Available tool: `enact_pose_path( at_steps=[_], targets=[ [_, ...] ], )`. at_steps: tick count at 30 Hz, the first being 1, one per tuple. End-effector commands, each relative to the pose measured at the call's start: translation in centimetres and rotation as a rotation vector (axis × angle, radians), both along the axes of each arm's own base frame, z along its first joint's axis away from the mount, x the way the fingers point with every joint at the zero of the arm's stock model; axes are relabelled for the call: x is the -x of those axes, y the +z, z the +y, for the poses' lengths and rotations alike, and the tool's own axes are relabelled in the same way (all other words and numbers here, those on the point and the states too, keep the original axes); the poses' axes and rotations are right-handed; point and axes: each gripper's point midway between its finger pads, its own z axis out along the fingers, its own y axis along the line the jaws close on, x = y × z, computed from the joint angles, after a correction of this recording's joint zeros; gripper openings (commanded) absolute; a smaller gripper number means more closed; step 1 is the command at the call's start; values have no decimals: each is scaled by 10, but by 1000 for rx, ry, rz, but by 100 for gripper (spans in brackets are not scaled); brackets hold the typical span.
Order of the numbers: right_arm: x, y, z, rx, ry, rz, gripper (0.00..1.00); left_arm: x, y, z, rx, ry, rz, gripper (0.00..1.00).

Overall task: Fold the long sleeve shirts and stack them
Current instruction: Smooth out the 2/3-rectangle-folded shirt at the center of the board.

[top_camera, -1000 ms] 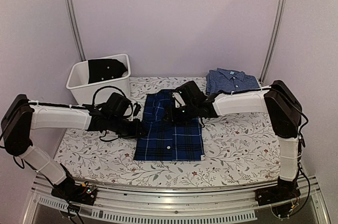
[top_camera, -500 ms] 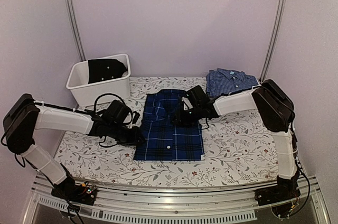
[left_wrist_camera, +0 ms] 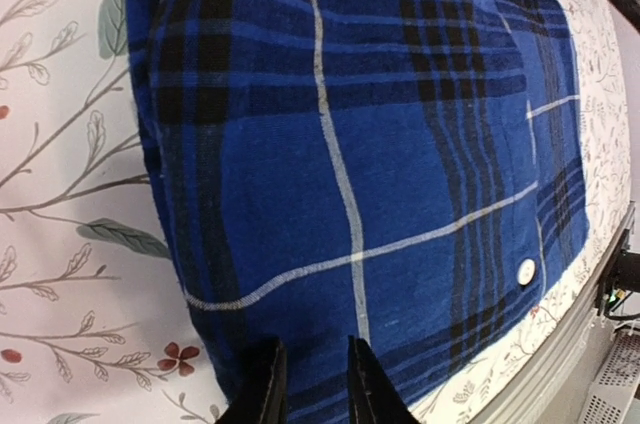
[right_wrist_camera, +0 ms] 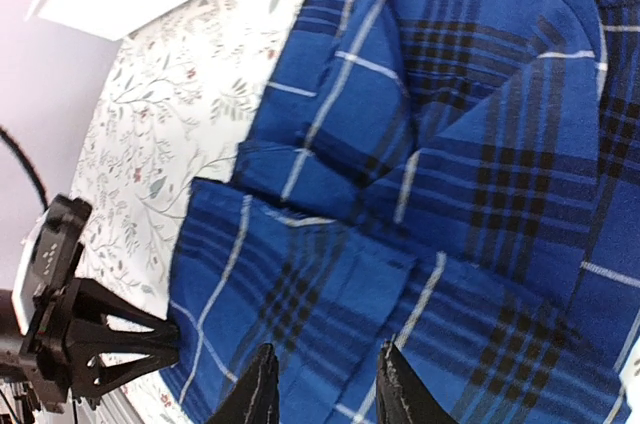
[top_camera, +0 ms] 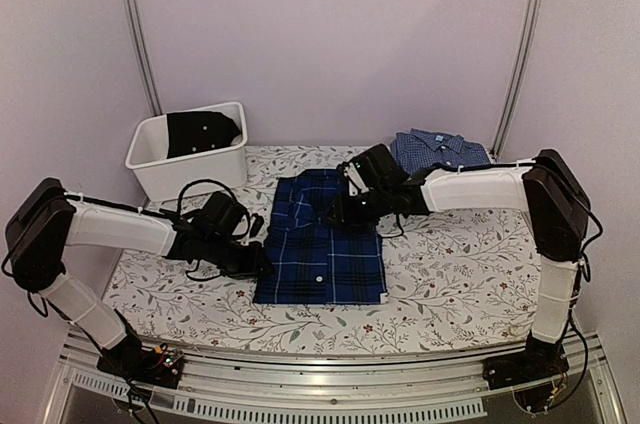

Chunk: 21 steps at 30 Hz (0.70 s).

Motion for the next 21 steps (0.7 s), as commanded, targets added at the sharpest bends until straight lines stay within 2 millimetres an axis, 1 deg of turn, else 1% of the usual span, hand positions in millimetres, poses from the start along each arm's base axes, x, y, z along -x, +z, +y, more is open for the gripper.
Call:
enact_pose_path(
  at_steps=[1, 5, 6, 9, 12, 16, 21],
  targets=[
    [60, 2, 10, 79, 92, -26, 33, 5, 13, -2, 42, -11, -6, 21],
    [106, -18, 16, 156, 146, 3, 33, 14, 16, -8, 66, -34, 7, 21],
    [115, -24, 16, 180, 153, 10, 33, 17, 16, -11, 72, -44, 10, 20],
    [133, -40, 12, 216, 158, 44, 33, 26, 10, -19, 92, -72, 35, 21],
    [143, -56, 7, 246, 161, 71, 33, 35, -2, -21, 86, -80, 70, 20],
    [151, -78, -2, 288, 159, 115, 33, 41, -17, -15, 60, -61, 107, 20],
    [157, -89, -11, 311, 147, 147, 33, 48, -32, -5, 7, -49, 144, 20]
  ],
)
